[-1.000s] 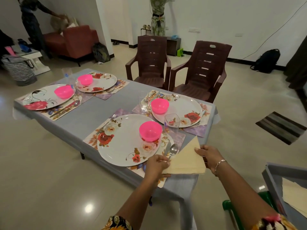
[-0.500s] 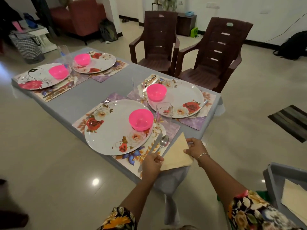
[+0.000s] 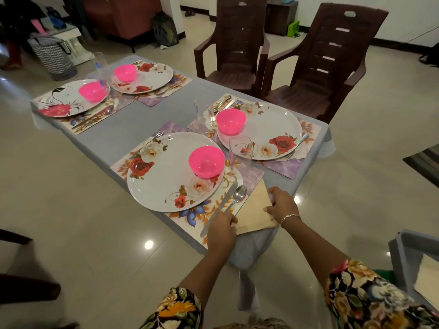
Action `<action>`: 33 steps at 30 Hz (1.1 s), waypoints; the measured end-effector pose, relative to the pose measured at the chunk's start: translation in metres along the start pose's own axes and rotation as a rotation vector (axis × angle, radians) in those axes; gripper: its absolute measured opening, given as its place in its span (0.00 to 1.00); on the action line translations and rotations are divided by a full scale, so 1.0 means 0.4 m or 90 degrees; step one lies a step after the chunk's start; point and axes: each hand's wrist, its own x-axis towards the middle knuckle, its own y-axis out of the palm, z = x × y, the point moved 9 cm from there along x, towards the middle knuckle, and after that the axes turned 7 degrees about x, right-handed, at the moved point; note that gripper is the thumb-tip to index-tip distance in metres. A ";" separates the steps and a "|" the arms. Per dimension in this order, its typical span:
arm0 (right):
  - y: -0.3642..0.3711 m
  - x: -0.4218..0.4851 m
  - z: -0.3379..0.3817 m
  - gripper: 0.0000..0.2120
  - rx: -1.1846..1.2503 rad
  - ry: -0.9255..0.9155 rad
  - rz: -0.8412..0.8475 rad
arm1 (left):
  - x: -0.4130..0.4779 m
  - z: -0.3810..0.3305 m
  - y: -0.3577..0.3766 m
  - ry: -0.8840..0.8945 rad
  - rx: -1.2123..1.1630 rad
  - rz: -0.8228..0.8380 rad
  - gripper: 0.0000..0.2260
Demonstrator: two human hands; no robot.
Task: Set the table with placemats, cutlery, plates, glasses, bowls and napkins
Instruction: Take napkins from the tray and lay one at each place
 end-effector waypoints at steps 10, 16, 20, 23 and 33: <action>0.015 -0.011 0.011 0.24 -0.196 -0.089 0.054 | -0.024 -0.035 0.008 0.125 0.192 -0.015 0.16; -0.027 -0.032 -0.007 0.21 -0.148 -0.077 -0.007 | -0.035 -0.030 0.002 0.132 0.224 -0.031 0.16; -0.054 -0.083 -0.003 0.17 -0.133 -0.127 -0.101 | -0.049 -0.048 -0.024 0.198 0.238 -0.082 0.18; -0.021 -0.128 0.001 0.22 -0.192 -0.178 -0.091 | -0.065 -0.056 0.007 0.287 0.309 -0.036 0.20; -0.003 -0.256 -0.096 0.33 -0.251 0.009 -0.103 | -0.115 -0.068 0.021 0.376 0.368 0.054 0.27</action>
